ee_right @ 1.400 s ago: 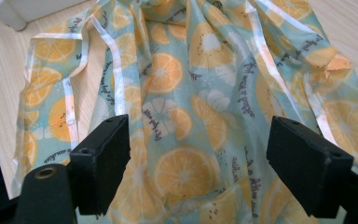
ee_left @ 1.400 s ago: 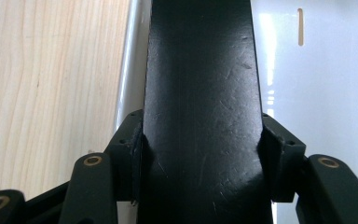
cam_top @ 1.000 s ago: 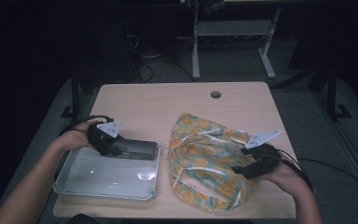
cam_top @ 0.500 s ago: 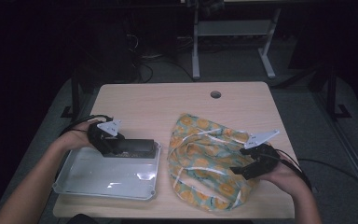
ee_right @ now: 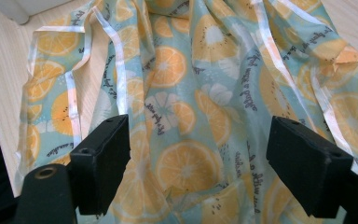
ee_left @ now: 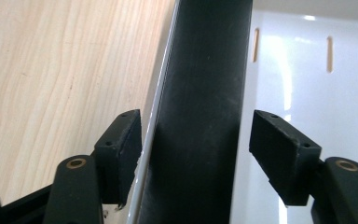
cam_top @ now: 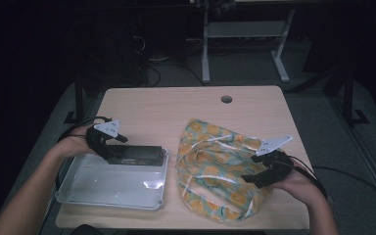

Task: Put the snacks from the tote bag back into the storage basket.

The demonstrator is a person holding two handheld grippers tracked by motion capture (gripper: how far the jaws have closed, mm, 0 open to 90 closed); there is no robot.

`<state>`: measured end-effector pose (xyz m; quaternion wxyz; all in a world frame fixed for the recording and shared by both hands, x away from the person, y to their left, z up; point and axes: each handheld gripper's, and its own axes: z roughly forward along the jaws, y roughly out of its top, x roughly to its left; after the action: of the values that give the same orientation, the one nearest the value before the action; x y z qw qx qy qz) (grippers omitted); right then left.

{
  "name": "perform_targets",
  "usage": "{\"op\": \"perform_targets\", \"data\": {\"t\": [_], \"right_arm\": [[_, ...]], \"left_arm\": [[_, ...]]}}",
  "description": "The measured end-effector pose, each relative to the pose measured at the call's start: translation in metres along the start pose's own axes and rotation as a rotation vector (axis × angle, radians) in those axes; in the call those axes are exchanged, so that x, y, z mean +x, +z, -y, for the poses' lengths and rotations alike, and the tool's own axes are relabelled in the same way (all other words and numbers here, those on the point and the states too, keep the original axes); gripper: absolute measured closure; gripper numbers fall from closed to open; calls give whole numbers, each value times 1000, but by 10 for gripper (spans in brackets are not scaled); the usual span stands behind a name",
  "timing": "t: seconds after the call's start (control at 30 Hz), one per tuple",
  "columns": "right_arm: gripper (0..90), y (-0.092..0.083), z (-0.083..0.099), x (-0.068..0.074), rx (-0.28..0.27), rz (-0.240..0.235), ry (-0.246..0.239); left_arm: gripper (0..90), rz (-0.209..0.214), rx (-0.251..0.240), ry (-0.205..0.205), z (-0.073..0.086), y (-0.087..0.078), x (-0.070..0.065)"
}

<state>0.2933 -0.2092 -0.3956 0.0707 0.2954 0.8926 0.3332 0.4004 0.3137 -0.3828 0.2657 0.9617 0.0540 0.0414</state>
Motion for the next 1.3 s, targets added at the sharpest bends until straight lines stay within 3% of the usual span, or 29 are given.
{"op": "perform_targets", "data": {"t": [0.27,0.4,0.5,0.8,0.97,1.1,1.3], "right_arm": [[207,0,-2,-3,-15,-17,-19],[207,-1,-2,-5,-34,-17,-36],[203,-4,-1,-5,-53,-7,-45],[173,-12,10,-4,-95,15,-45],[169,-14,18,-5,-108,24,-45],[169,-16,27,-4,-125,43,-38],[167,-20,43,0,-145,79,0]], "left_arm": [[260,-26,-70,-117,-5,-21,-20],[248,-71,-63,-179,-8,-29,-35],[248,-93,-93,-236,-10,-33,-47],[242,-179,-112,-319,-12,-33,-83],[242,-225,-144,-342,-15,-28,-100],[235,-257,-153,-328,-17,-19,-112],[230,-270,-169,-336,-15,2,-127]]}}
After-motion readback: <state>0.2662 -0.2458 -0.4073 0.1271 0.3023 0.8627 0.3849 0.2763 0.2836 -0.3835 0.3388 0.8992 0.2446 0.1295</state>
